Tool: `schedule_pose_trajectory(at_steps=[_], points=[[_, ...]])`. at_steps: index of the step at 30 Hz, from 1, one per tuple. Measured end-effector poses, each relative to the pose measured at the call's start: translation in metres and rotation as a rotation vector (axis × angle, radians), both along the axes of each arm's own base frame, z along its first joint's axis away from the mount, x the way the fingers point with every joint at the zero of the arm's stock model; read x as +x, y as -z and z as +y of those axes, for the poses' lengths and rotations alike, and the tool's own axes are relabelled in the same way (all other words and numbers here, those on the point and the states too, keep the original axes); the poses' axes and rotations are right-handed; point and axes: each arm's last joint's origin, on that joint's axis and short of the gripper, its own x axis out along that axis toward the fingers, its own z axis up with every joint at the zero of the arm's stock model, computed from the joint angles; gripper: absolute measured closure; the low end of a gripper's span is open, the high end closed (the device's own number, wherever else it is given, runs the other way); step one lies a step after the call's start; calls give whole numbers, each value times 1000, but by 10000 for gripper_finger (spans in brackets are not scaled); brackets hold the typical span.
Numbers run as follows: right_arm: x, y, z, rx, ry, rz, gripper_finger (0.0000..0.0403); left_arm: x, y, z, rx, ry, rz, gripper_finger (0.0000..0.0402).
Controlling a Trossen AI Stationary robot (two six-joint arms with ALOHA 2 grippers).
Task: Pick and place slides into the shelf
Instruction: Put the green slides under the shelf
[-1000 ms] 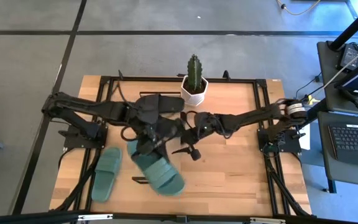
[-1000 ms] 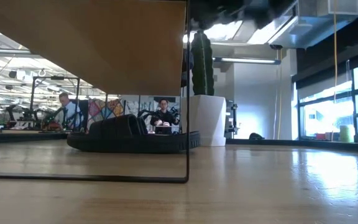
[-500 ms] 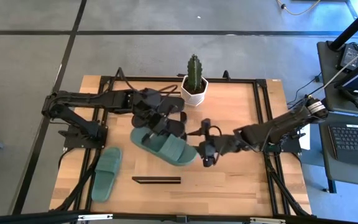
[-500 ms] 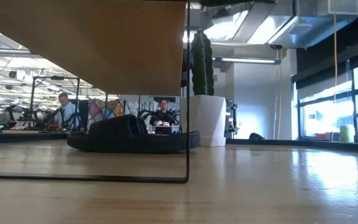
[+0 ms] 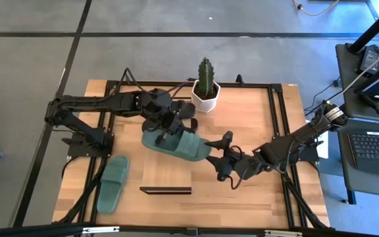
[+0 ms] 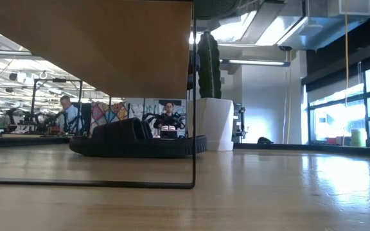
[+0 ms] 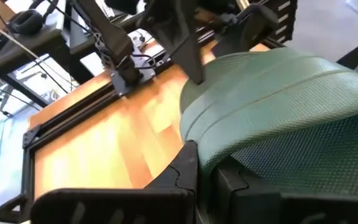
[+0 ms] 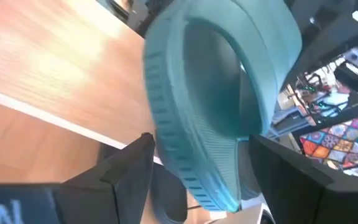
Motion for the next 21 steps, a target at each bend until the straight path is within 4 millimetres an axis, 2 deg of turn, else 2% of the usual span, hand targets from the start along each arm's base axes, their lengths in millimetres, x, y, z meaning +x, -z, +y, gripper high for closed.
schedule_pose_trajectory(at_steps=[6, 13, 21], points=[[-3, 0, 7, 2, -21, -6, 144, 2, -2, 1, -14, 24, -37, 395], [7, 6, 4, -27, -11, -3, 144, 4, -5, -5, -18, 62, -74, 395], [10, 0, 5, -48, -27, -48, 144, 4, -5, -4, -7, 34, -72, 395]])
